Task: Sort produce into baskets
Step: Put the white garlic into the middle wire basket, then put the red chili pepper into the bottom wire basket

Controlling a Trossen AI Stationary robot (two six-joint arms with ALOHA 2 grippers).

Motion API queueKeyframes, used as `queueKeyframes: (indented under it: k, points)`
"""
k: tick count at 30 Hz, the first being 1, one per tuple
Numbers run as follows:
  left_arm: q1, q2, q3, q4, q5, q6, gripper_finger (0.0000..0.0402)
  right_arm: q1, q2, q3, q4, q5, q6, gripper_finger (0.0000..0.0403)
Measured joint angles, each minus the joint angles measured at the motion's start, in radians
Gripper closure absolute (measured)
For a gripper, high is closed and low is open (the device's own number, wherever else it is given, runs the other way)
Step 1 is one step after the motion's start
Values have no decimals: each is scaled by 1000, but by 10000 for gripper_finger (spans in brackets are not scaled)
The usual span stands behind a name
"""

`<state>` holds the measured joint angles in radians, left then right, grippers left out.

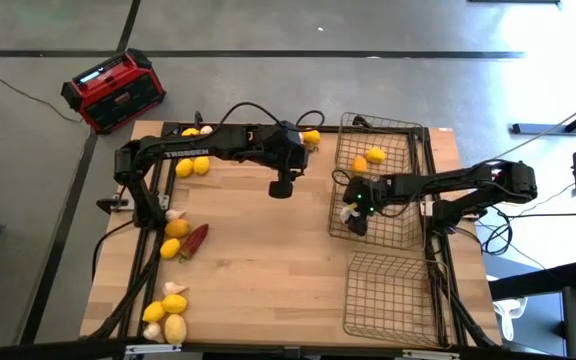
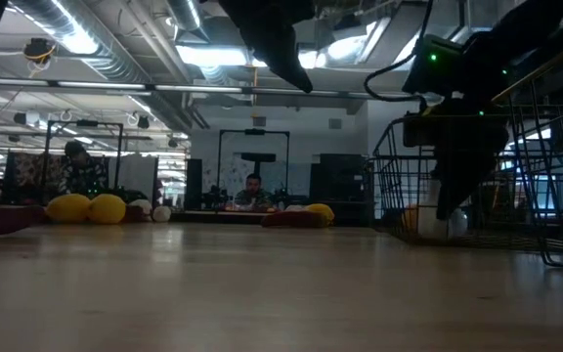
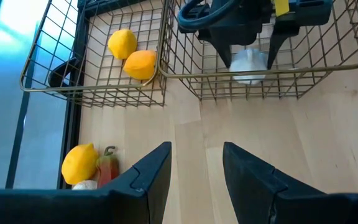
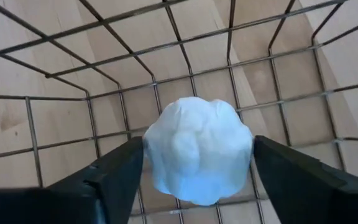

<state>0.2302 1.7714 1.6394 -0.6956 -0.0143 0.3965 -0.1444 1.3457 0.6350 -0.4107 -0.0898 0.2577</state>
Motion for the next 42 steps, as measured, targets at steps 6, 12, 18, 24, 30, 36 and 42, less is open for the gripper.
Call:
queueKeyframes:
  k: [6,12,18,24,30,36,42]
  points:
    - [0,0,0,-5,0,-1,261,0,-34,95,-122,0,-4,84]
    - [4,0,0,-56,2,3,261,1,-107,141,-208,2,-11,92]
    - [37,-1,-23,-78,14,-5,261,1,-212,152,-253,3,-5,93]
    - [85,-2,-97,6,32,-22,261,1,-317,152,-253,35,-7,94]
    - [159,-2,-172,141,32,-39,261,1,-393,153,-265,101,-27,94]
    - [245,18,-248,291,29,-128,260,0,-416,153,-267,147,-31,94]
    - [296,65,-291,346,29,-196,260,0,-412,153,-270,155,-48,94]
